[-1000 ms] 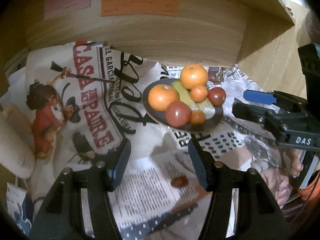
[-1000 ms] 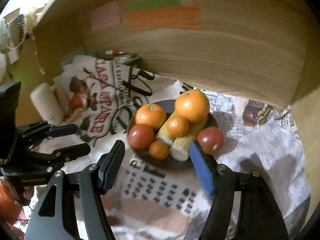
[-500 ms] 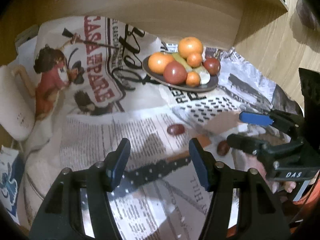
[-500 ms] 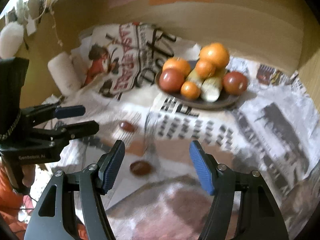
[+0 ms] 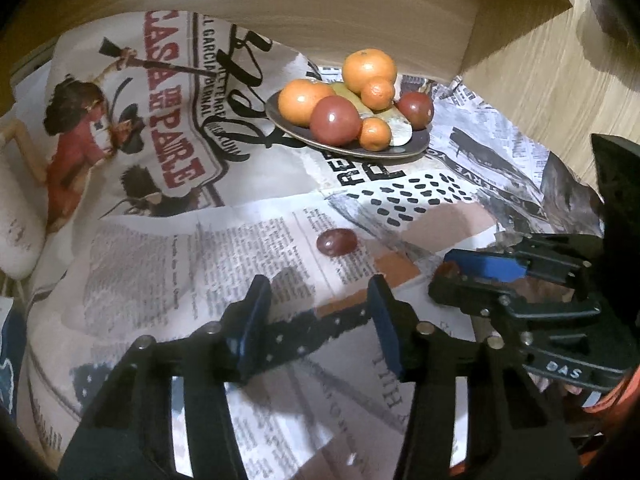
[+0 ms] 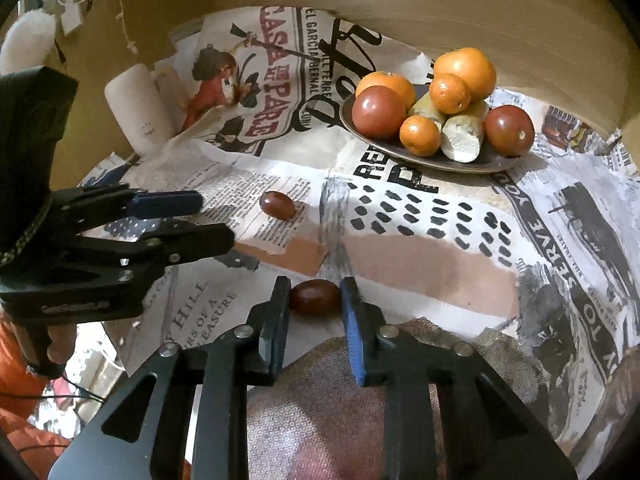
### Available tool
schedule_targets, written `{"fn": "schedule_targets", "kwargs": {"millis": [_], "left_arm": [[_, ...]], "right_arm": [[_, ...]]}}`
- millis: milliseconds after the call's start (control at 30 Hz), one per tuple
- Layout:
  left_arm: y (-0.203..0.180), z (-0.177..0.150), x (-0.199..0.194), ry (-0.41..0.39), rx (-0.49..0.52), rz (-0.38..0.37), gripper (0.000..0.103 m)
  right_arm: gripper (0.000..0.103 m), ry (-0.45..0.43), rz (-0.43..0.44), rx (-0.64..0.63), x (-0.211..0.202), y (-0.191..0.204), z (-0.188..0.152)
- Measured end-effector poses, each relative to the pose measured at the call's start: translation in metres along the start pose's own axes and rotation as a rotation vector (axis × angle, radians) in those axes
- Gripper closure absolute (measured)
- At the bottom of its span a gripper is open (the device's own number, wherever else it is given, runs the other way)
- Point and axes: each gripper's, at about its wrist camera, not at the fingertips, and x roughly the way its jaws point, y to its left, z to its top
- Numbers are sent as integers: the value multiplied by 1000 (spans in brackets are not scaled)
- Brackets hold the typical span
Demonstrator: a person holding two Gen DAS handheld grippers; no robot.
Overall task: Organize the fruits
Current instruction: 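Grasp a dark red grape with the right gripper while the left gripper grasps another grape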
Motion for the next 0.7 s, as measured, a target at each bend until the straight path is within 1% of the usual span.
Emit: {"fn": "schedule_targets", "kwargs": {"millis": [167,233,300,367,400,433,500,700], "left_arm": [[-8,10,19,23,25,-2,60],[-11,13,26,29,35,12,63],[-11,17,31,25,39,35,63],[-10,19,34,26,32,31,64],[-11,20,35,24,30,31,66],[-11,21,36,24,30,28,73],[-11,22,38,26,30,22,77],[-9,25,35,24,14,15,78]], "right_arm": [[80,-26,-10,14,-9,-10,3],[80,-35,-19,23,-13,-15,3],[80,-44,-29,36,-18,-22,4],[80,-50,-39,47,-21,-28,3],[80,-53,-43,50,-22,-30,3],[80,-56,-48,54,-23,-32,3],[80,-63,-58,60,-26,-37,4],[80,-80,-75,64,-29,-46,10]]}}
